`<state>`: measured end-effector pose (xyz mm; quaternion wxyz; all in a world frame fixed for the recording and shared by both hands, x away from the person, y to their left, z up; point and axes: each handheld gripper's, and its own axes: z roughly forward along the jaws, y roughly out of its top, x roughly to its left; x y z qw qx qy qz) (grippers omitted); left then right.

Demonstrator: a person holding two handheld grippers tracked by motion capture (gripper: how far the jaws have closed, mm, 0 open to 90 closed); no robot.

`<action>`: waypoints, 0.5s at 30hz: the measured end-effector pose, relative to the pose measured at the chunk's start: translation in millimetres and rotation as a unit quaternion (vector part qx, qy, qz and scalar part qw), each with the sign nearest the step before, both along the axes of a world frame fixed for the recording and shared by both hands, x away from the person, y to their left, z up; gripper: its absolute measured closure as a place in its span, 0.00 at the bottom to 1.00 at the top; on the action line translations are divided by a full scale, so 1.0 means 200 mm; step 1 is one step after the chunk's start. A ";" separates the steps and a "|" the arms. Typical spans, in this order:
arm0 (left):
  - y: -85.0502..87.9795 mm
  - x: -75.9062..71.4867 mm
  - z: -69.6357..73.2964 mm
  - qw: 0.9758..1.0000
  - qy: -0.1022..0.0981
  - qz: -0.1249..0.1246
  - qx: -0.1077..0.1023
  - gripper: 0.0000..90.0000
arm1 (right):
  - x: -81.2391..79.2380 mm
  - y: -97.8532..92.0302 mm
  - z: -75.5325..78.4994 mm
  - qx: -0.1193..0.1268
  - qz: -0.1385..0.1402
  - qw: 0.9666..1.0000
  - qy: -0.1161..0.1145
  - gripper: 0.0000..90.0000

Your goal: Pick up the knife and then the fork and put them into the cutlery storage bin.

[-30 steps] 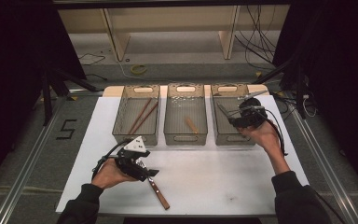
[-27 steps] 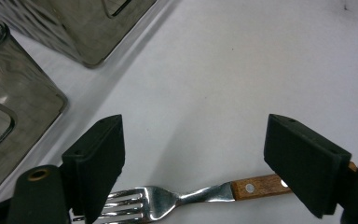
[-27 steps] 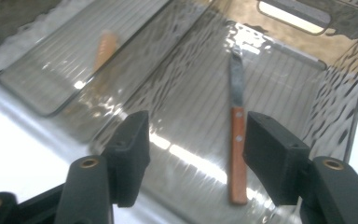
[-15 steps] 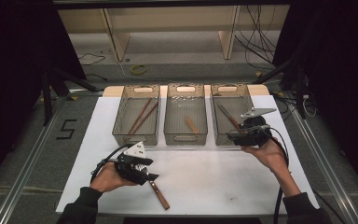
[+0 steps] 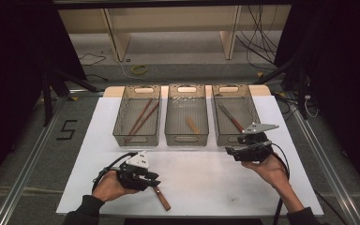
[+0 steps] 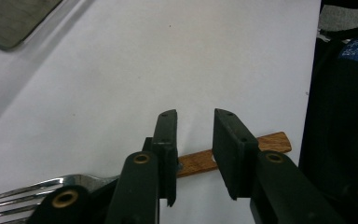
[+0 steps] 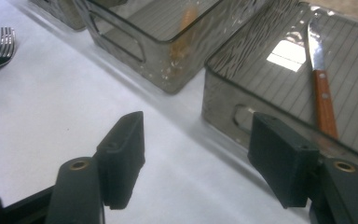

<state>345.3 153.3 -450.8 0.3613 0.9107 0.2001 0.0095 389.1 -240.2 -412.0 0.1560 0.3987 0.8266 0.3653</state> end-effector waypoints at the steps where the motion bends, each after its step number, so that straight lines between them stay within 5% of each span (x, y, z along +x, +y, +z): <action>1: 0.00 -0.01 0.00 1.000 -0.001 0.007 0.001 0.80 | -0.01 0.00 -0.01 0.003 0.000 1.000 0.000 0.38; 15: 0.00 -0.09 -0.05 1.000 0.025 0.003 0.007 0.97 | -0.14 -0.01 -0.06 0.010 0.012 1.000 -0.005 0.37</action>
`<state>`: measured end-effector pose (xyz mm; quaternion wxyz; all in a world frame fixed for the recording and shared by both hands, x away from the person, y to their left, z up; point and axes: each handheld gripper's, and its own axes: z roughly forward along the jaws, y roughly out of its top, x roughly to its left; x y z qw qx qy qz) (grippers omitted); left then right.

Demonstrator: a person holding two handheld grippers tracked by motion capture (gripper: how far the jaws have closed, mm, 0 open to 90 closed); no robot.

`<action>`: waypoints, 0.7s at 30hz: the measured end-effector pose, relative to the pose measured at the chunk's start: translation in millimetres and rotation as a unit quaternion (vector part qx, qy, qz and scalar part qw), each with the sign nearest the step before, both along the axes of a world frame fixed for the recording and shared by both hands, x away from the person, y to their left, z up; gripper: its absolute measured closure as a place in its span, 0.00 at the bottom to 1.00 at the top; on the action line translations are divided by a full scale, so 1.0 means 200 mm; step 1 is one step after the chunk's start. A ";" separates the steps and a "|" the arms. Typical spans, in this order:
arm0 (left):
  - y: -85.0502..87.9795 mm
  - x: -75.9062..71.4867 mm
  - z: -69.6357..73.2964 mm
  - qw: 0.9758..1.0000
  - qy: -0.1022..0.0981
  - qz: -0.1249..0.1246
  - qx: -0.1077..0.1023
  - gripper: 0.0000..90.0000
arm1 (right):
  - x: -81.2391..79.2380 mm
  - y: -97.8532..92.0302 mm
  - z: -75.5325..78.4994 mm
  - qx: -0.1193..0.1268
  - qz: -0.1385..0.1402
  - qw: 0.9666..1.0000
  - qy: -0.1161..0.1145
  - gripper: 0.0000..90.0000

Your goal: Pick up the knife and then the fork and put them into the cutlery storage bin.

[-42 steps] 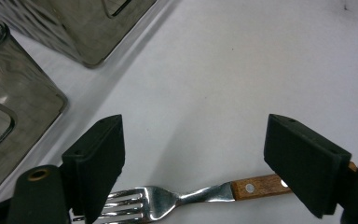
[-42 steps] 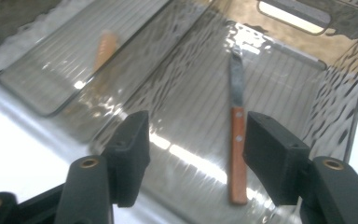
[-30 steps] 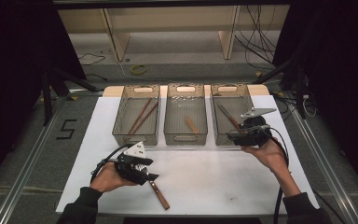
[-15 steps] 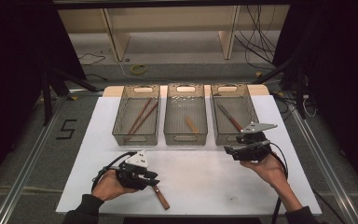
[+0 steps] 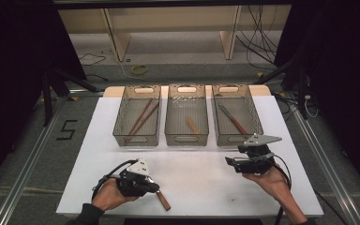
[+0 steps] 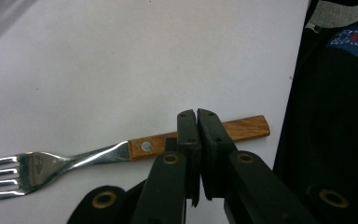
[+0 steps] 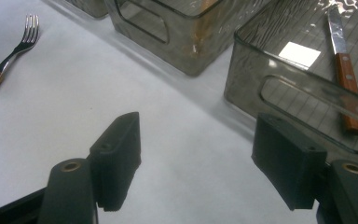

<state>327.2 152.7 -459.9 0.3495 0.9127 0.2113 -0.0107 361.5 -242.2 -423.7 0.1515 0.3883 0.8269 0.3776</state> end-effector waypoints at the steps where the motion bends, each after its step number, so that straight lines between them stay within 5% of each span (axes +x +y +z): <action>1: 0.00 -0.01 0.00 1.000 0.003 0.003 -0.001 0.98 | -0.01 0.00 0.00 -0.001 0.002 1.000 0.001 0.37; 15: -0.04 -0.04 -0.07 0.999 0.017 -0.018 0.034 0.99 | -0.04 -0.01 -0.03 -0.005 0.004 1.000 0.008 0.37; 21: -0.05 -0.03 -0.09 0.999 0.018 -0.020 0.032 0.99 | -0.05 -0.01 -0.03 -0.004 0.004 1.000 0.008 0.37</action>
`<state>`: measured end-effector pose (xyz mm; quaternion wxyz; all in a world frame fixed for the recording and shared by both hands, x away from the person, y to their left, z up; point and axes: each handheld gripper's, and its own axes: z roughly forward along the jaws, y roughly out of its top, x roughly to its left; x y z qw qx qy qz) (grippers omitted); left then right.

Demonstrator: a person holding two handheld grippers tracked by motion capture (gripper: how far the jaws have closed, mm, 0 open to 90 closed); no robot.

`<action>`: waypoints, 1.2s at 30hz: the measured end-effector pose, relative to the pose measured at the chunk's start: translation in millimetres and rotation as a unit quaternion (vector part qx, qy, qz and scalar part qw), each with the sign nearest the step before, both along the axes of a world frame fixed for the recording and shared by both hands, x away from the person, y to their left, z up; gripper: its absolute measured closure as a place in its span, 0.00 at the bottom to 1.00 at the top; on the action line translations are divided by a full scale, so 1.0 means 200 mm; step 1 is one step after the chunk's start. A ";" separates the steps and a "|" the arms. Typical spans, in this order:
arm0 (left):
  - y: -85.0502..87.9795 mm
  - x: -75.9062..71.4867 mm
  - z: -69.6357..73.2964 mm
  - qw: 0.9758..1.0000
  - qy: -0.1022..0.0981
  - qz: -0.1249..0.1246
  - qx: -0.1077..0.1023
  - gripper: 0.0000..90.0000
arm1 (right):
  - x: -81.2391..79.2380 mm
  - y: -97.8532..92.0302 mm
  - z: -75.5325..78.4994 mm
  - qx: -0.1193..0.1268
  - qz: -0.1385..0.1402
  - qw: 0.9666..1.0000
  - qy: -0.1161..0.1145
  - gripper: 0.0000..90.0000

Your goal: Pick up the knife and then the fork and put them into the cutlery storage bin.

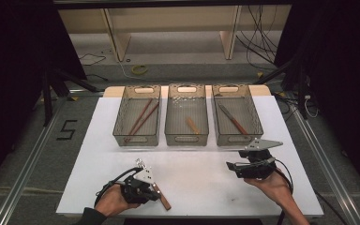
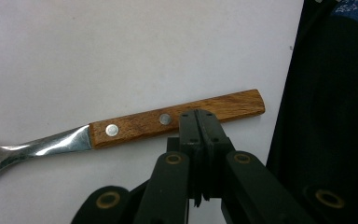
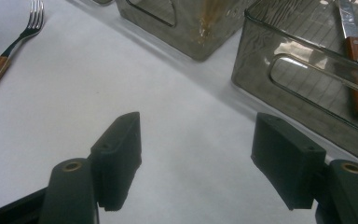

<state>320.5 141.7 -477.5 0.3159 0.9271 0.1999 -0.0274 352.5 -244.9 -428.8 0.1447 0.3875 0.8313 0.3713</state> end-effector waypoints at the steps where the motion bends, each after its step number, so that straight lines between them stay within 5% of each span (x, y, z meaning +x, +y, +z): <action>1: 0.00 0.00 0.00 1.000 -0.001 -0.001 -0.001 0.99 | 0.00 0.00 0.00 0.000 -0.001 1.000 0.001 0.37; 19: -0.13 0.10 -0.02 0.999 -0.042 0.016 -0.015 0.99 | 0.00 0.00 0.02 0.004 0.001 1.000 -0.001 0.38; 32: -0.19 0.19 -0.01 0.999 -0.047 0.019 -0.011 0.98 | 0.00 0.00 0.02 0.005 0.002 1.000 0.000 0.38; 36: -0.16 0.20 0.04 0.999 -0.044 0.010 -0.022 0.91 | 0.00 0.00 0.02 0.007 0.003 1.000 0.000 0.38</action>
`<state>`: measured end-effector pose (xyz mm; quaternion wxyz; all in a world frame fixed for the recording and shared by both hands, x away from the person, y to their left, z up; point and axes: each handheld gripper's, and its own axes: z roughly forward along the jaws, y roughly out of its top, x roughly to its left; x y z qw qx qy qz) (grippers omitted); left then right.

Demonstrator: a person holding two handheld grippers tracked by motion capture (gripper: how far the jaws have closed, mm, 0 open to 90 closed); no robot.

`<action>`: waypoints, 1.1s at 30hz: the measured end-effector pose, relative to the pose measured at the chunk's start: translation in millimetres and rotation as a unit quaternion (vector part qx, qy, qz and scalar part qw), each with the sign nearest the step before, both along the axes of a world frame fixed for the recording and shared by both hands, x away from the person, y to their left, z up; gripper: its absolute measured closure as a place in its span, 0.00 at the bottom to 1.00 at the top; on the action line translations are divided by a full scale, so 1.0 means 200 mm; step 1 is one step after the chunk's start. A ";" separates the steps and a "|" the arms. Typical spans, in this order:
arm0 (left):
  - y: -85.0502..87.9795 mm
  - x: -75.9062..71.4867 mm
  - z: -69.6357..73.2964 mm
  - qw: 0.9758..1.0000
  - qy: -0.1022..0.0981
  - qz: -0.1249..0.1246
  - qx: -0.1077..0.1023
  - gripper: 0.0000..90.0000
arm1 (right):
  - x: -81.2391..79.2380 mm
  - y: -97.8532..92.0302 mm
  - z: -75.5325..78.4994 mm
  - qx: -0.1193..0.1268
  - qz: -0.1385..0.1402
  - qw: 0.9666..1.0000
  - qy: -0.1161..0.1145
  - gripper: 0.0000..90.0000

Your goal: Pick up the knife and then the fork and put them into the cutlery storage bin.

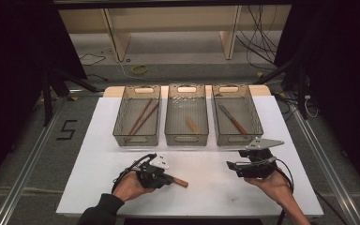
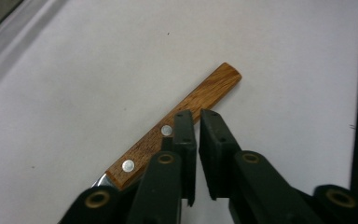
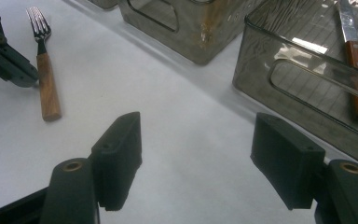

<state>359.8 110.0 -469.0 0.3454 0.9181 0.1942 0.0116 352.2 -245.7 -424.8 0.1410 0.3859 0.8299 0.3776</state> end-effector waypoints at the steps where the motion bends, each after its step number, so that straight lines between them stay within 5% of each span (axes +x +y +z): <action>1: 0.01 0.00 0.02 1.000 -0.005 -0.001 -0.005 0.88 | 0.00 0.00 0.00 0.001 0.000 1.000 0.000 0.38; 8: 0.08 0.06 0.10 1.000 -0.020 -0.005 0.017 0.50 | 0.00 0.00 0.01 0.005 0.000 1.000 0.001 0.37; 14: 0.06 0.10 0.12 0.998 -0.020 -0.034 0.055 0.34 | 0.00 0.00 0.01 0.007 0.002 1.000 0.002 0.37; 24: 0.00 0.17 0.01 0.992 -0.009 -0.069 0.106 0.33 | 0.00 0.00 0.00 0.008 0.006 1.000 0.004 0.37; 33: -0.02 0.18 -0.01 0.989 -0.016 -0.083 0.125 0.51 | 0.00 0.00 0.00 0.008 0.010 1.000 0.006 0.37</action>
